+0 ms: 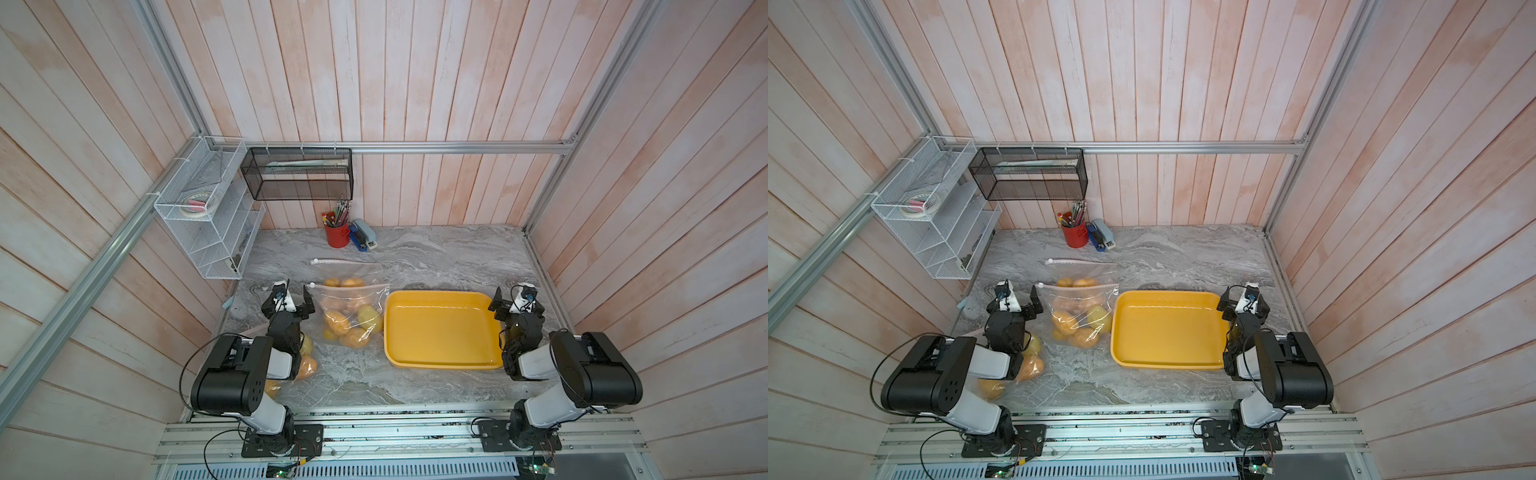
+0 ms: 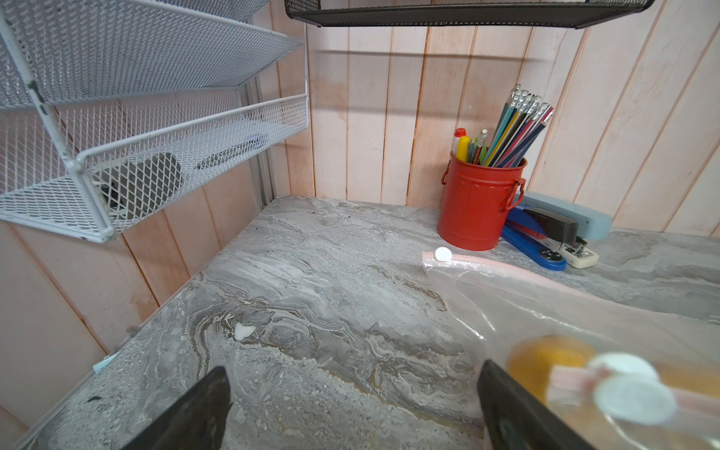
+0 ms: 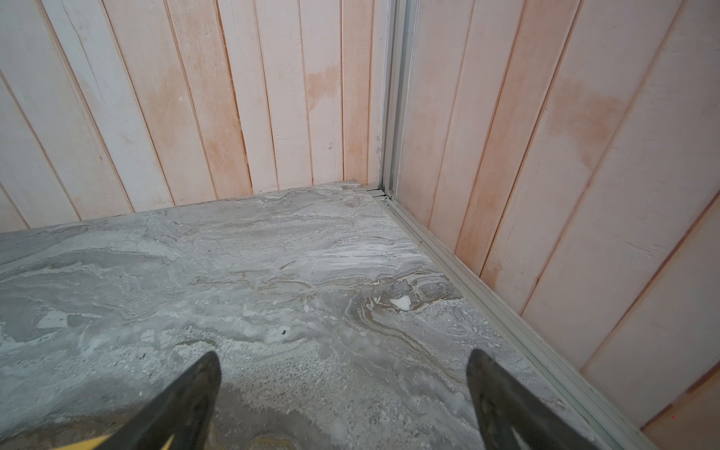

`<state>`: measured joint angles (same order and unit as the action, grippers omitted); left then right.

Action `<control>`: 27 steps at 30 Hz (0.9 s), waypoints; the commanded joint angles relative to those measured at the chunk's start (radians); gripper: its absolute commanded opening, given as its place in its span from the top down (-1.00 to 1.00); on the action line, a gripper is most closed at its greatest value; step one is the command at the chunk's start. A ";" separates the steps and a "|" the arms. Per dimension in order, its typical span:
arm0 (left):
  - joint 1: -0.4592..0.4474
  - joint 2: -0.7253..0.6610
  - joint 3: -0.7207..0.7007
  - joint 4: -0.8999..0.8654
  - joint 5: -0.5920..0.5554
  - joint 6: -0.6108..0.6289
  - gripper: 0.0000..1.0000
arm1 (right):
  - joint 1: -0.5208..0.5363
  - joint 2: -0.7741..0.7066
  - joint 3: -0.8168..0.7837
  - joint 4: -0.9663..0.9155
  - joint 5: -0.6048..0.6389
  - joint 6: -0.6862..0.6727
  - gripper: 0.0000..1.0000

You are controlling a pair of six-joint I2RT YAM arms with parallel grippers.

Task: Put the potatoes into a zipper bag and zip it
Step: Reset both arms

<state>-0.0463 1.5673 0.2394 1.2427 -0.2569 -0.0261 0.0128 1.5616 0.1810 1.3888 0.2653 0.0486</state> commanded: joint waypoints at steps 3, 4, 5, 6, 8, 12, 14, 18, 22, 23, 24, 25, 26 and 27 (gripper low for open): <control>0.005 0.006 0.008 0.001 0.016 0.009 -1.00 | 0.005 0.013 0.008 0.016 0.016 -0.002 -0.97; 0.004 0.007 0.008 0.002 0.015 0.010 -1.00 | 0.005 0.014 0.008 0.016 0.016 -0.002 -0.97; 0.005 0.006 0.008 0.002 0.014 0.009 -1.00 | 0.005 0.013 0.009 0.013 0.015 -0.001 -0.97; 0.005 0.006 0.008 0.002 0.015 0.009 -1.00 | 0.003 0.014 0.011 0.010 0.013 0.000 -0.97; 0.005 0.007 0.008 0.001 0.015 0.009 -1.00 | 0.003 0.013 0.012 0.007 0.011 0.000 -0.97; 0.005 0.007 0.008 0.002 0.015 0.010 -1.00 | 0.002 0.013 0.010 0.010 0.012 -0.001 -0.97; 0.005 0.007 0.008 0.002 0.016 0.009 -1.00 | 0.003 0.014 0.009 0.011 0.012 -0.001 -0.97; 0.005 0.007 0.008 0.001 0.015 0.009 -1.00 | 0.003 0.014 0.009 0.012 0.011 -0.001 -0.97; 0.005 0.006 0.008 0.002 0.016 0.009 -1.00 | 0.002 0.014 0.009 0.011 0.012 -0.001 -0.97; 0.005 0.007 0.008 0.002 0.015 0.009 -0.99 | 0.002 0.012 0.001 0.021 0.014 -0.003 -0.97; 0.006 0.007 0.008 0.001 0.015 0.009 -1.00 | 0.006 0.005 -0.040 0.090 -0.005 -0.014 -0.97; 0.005 0.007 0.008 0.003 0.015 0.009 -1.00 | 0.006 0.001 -0.113 0.233 -0.027 -0.024 -0.97; 0.005 0.006 0.008 0.002 0.016 0.009 -1.00 | 0.006 0.007 -0.201 0.381 -0.011 -0.004 -0.97; 0.005 0.007 0.008 0.002 0.015 0.009 -1.00 | -0.018 -0.017 -0.242 0.392 -0.067 0.015 -0.97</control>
<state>-0.0467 1.5673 0.2394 1.2427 -0.2569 -0.0257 0.0105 1.5581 0.0704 1.5219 0.2485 0.0486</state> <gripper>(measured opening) 0.998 0.983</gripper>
